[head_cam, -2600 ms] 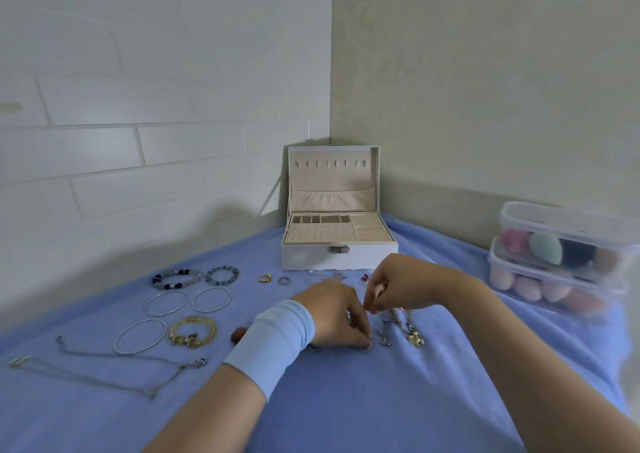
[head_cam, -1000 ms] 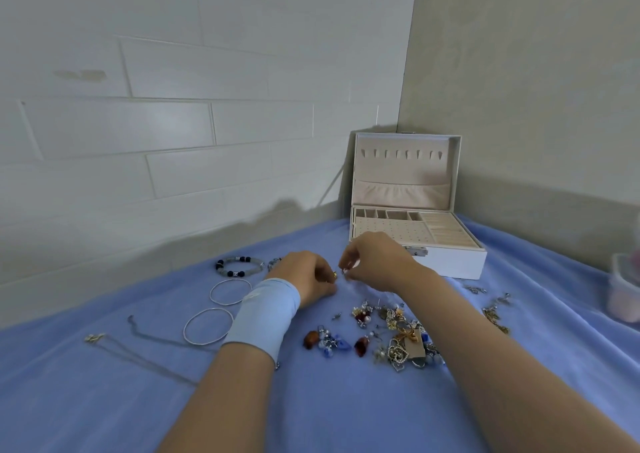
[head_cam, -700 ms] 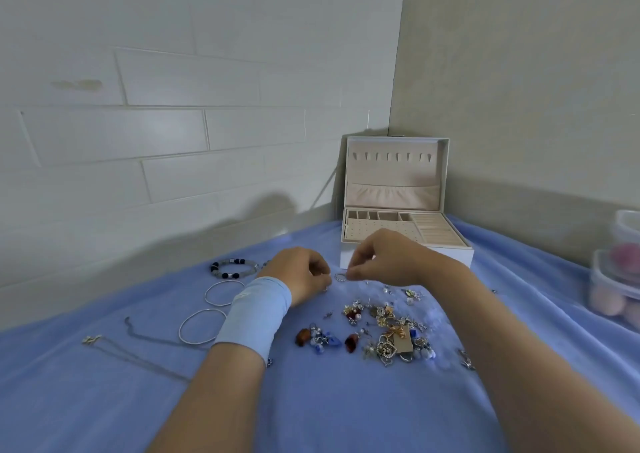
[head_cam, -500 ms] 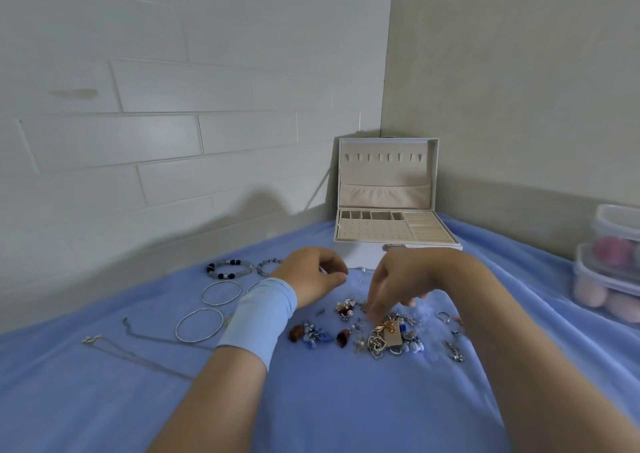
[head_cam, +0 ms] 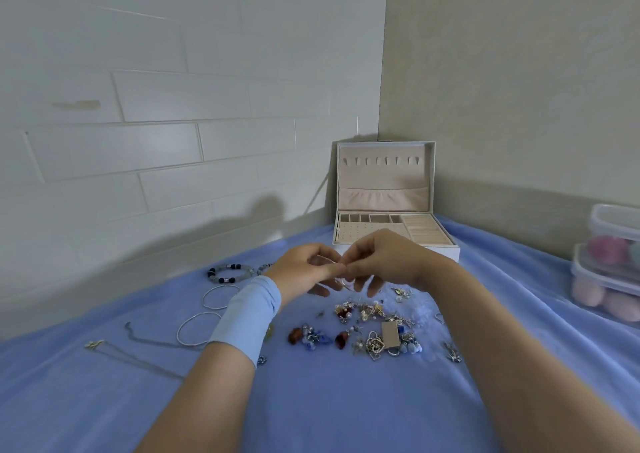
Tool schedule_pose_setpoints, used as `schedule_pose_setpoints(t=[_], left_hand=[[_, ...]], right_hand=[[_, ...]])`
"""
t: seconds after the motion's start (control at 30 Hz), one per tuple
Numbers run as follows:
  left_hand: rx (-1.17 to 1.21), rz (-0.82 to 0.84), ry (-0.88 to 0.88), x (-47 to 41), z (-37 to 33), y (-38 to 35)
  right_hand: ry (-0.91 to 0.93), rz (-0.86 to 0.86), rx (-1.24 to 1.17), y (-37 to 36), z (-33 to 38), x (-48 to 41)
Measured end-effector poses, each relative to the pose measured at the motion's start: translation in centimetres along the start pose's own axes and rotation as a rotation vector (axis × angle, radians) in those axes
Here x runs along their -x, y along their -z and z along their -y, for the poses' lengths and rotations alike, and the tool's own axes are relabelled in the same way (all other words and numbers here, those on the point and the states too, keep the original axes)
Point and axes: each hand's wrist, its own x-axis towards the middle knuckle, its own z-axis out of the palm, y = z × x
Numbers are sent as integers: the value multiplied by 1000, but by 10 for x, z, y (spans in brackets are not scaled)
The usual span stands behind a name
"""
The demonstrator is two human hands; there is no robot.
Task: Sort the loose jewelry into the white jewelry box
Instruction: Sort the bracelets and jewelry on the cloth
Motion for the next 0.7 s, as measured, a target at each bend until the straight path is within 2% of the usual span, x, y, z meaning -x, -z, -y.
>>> schedule_pose_setpoints(t=[0.17, 0.3, 0.37, 0.47, 0.57, 0.7], left_hand=[[131, -97, 16, -3, 9, 17], [143, -187, 25, -6, 13, 19], [-61, -218, -1, -10, 19, 21], [-576, -224, -27, -12, 25, 28], [-712, -110, 29, -11, 27, 29], [-828, -96, 29, -11, 26, 22]], right_hand=[[39, -129, -229, -20, -3, -14], [1, -210, -187, -29, -4, -24], [-13, -259, -97, -31, -6, -30], [-71, -218, -12, -33, -11, -35], [-137, -165, 91, -37, -17, -37], [-134, -229, 302, -43, -21, -44]])
